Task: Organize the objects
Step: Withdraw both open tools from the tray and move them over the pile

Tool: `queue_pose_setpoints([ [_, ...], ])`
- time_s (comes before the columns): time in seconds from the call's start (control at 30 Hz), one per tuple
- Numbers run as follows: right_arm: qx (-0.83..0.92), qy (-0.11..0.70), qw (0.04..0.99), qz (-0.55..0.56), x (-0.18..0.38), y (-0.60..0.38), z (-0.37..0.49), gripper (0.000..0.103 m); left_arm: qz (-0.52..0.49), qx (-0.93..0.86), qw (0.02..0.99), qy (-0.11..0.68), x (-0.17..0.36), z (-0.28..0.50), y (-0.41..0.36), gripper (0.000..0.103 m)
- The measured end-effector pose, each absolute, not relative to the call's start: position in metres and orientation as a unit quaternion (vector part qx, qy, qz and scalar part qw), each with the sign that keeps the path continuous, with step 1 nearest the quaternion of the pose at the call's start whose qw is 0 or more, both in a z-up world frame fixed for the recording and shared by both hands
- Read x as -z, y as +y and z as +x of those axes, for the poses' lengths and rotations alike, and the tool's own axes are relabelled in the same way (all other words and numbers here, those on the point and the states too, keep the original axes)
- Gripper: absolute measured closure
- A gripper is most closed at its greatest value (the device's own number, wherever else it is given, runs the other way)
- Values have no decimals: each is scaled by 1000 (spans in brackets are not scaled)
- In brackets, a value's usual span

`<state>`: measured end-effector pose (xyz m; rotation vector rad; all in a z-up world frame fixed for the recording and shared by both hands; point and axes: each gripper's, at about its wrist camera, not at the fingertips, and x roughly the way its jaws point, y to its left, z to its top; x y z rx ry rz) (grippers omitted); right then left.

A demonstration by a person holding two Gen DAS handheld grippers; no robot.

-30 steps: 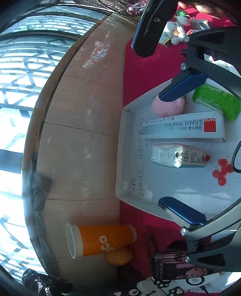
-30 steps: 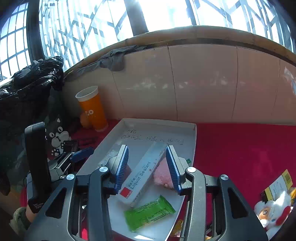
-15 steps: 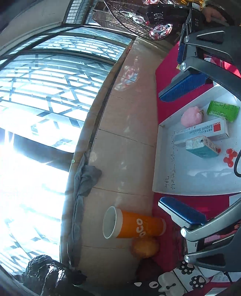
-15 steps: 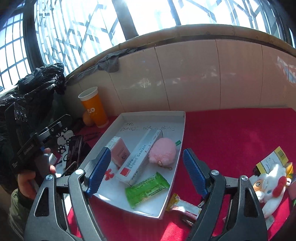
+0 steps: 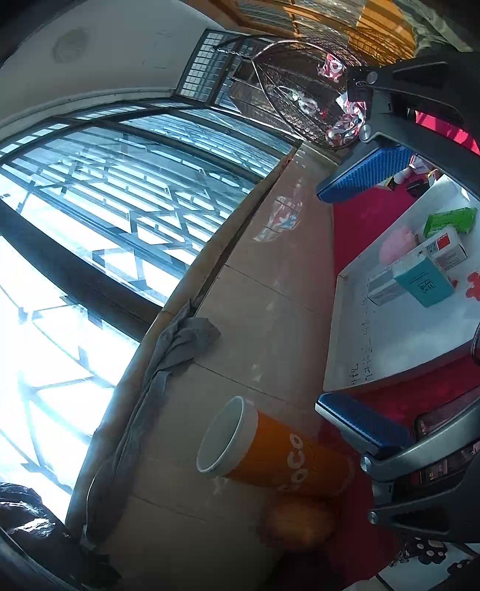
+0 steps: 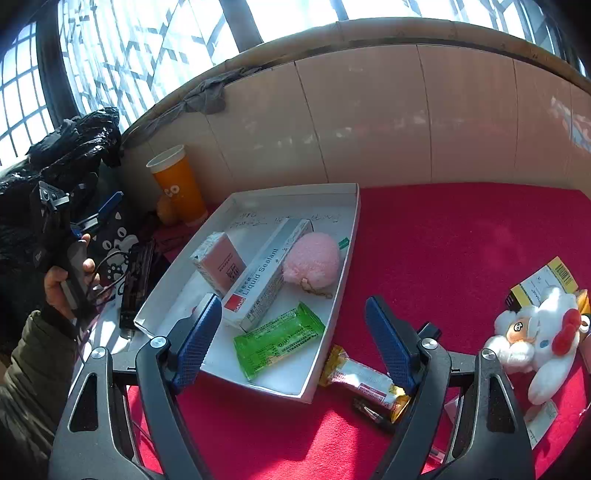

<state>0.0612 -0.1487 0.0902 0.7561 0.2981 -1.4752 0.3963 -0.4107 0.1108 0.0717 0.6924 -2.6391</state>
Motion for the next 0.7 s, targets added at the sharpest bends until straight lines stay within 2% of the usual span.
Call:
queue_pose_setpoints([
  [0.2,657,133,653,353,-79,-154,52,22,75,947,189,251,-86,377,-423,0],
  [0.33,657,133,652,354,-77,-156,52,22,84,942,212,247,-86,373,-438,0],
  [0.47,657,133,660,339,-83,-151,56,22,38,942,284,177,-131,385,-434,0],
  [0.6,665,128,667,311,-94,-142,61,22,-41,950,281,130,-189,408,-396,0],
  [0.7,667,119,671,302,-100,-135,62,22,-63,954,271,110,-219,415,-365,0],
])
